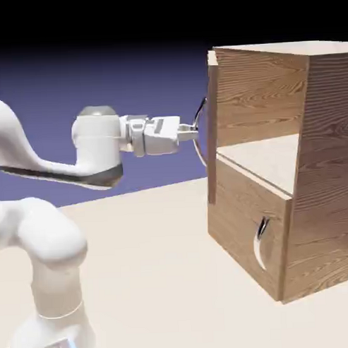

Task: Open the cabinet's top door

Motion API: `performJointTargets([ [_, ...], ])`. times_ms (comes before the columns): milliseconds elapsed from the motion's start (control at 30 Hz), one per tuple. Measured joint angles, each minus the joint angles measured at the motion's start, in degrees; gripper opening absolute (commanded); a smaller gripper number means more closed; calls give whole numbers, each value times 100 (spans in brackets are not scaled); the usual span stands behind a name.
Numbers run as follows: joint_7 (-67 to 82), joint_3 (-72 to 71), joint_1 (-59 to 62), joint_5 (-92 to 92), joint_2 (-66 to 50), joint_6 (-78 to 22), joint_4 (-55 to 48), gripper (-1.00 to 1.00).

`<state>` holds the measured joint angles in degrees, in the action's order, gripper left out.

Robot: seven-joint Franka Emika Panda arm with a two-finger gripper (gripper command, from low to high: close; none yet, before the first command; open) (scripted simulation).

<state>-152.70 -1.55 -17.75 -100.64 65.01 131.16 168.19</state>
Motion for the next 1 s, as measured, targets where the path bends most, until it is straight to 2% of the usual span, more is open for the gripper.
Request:
performJointTargets([
  [233, 345, -1340, -297, 1755, 121, -1244, 8, -100],
  [467, 352, -2793, -385, 3339, -375, -2696, -520, -100],
  [700, 152, -4244, 152, 4572, -1280, -4205, -1595, -100],
  [1000, -170, -6110, 1712, 5511, -2376, -5970, -3349, -100],
])
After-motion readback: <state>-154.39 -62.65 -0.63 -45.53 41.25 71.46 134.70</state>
